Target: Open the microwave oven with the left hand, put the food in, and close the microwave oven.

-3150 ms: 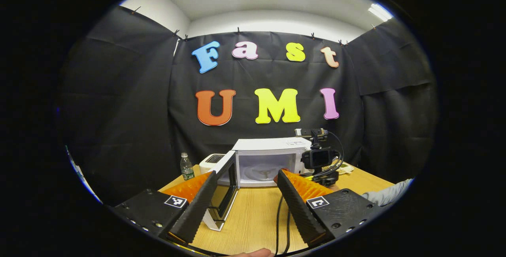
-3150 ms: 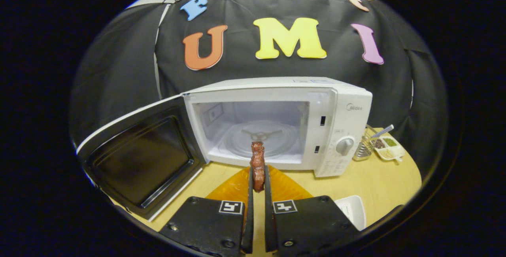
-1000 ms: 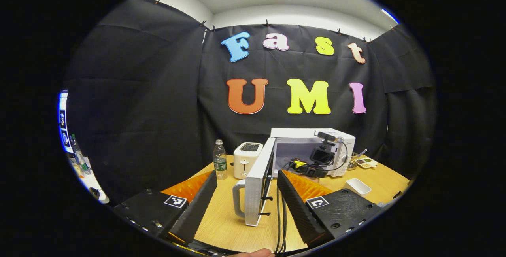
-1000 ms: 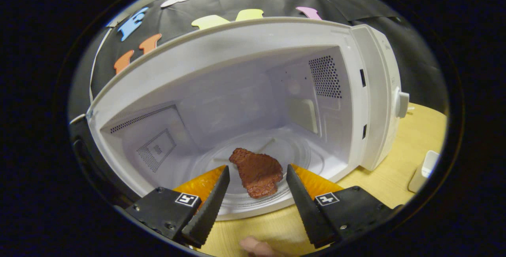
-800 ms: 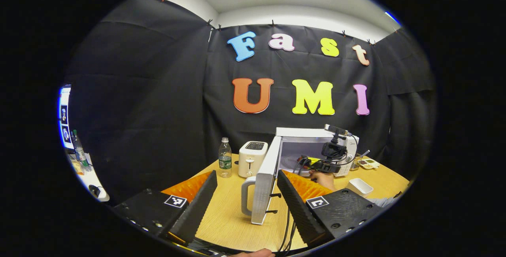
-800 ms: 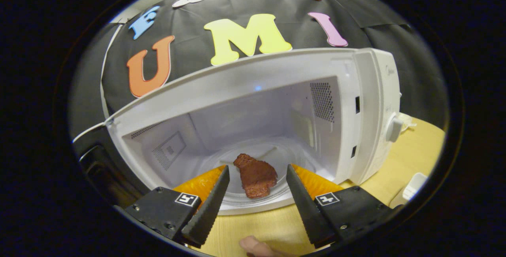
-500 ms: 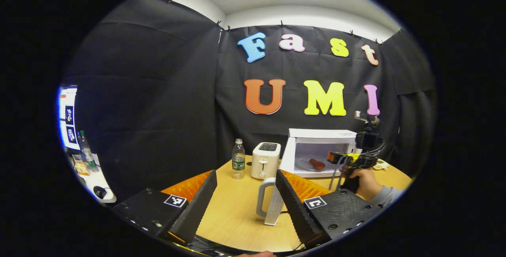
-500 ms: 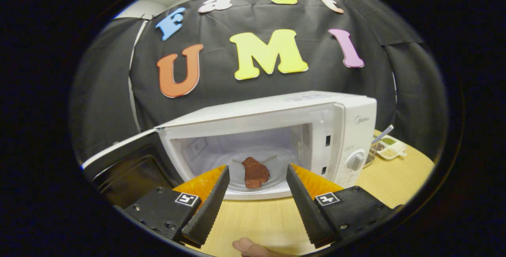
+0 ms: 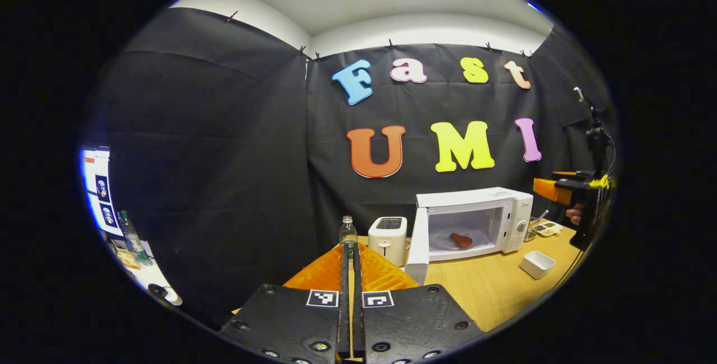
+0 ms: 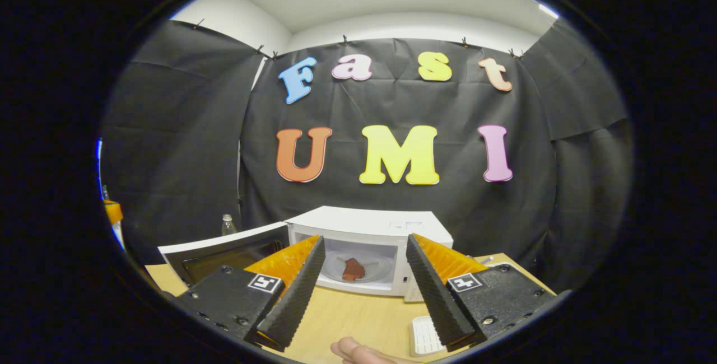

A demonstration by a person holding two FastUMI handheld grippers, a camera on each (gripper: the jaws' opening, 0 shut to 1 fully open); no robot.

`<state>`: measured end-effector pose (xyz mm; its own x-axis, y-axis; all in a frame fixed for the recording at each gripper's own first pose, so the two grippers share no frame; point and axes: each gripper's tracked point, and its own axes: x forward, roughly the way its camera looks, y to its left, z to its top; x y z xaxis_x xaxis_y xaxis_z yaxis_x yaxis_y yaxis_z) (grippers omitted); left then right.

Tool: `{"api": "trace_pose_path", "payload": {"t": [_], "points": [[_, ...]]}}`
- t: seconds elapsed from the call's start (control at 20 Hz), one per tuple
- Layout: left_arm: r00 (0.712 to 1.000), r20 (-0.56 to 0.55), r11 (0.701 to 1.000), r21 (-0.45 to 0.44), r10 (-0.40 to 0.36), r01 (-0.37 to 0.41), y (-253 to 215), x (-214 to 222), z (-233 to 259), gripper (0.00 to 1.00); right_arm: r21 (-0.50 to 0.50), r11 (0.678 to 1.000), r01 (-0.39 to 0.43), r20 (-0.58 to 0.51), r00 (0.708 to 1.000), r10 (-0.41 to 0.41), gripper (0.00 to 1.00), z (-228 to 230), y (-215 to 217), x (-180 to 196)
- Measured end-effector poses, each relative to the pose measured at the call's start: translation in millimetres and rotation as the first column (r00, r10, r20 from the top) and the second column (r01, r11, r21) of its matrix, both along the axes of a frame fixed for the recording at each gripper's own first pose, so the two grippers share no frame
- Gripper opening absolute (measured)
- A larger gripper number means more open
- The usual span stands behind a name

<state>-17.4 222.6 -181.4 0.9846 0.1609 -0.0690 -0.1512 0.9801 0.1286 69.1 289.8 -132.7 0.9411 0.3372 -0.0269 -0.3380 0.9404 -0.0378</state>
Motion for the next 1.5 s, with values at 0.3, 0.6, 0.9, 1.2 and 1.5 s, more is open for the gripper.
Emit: {"api": "trace_pose_path", "payload": {"t": [0.3, 0.6, 0.9, 1.2, 1.5], "points": [[0.998, -0.053, 1.0, -0.018, -0.023, 0.022, 6, 24, -37, 0.0, -0.004, 1.0, -0.018, 0.018, 1.0, 0.018, 0.92, 17, -44, -47], [0.992, -0.108, 0.994, -0.091, -0.067, 0.057, 8, 61, -93, 0.01, 0.039, 0.999, -0.014, 0.02, 1.0, 0.013, 0.93, 28, -78, -69], [0.985, -0.14, 0.982, -0.174, -0.102, 0.077, -2, 78, -122, 0.0, 0.063, 0.998, 0.004, 0.056, 0.998, -0.007, 0.92, 42, -106, -76], [0.981, -0.133, 0.977, -0.178, -0.143, 0.118, -32, 80, -122, 0.0, 0.068, 0.997, 0.023, 0.034, 0.999, -0.026, 0.93, 40, -124, -72], [0.959, -0.119, 0.957, -0.169, -0.257, 0.235, -96, 88, -123, 0.0, 0.076, 0.997, 0.028, 0.053, 0.998, -0.032, 0.93, 49, -139, -73]]}}
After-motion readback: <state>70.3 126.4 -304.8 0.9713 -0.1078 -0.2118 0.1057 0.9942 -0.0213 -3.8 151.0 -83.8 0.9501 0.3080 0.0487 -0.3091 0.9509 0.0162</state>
